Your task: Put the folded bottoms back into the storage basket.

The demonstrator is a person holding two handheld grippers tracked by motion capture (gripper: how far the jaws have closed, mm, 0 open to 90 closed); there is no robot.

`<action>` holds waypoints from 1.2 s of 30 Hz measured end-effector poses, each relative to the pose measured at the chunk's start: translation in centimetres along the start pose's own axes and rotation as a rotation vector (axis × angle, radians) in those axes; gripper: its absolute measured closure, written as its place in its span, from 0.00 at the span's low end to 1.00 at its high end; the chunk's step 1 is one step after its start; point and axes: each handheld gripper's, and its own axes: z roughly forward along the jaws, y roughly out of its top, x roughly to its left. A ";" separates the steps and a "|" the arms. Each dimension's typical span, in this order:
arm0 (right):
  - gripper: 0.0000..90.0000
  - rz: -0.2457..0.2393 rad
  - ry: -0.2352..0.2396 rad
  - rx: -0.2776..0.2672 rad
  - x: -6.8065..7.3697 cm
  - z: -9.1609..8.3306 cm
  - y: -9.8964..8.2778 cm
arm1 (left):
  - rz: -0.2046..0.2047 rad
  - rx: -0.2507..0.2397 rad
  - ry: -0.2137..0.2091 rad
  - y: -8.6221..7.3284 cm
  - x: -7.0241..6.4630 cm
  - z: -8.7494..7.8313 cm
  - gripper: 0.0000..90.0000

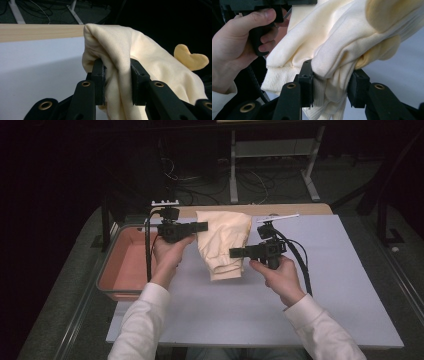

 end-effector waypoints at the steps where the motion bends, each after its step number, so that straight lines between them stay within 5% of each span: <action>1: 0.68 0.000 0.000 0.000 0.0 0.0 0.0 | 0.001 -0.003 0.000 0.1 0.0 -0.2 0.77; 36: 0.67 -0.080 0.038 0.007 5.1 4.1 2.8 | 0.002 -0.073 0.056 1.2 3.1 -6.8 0.77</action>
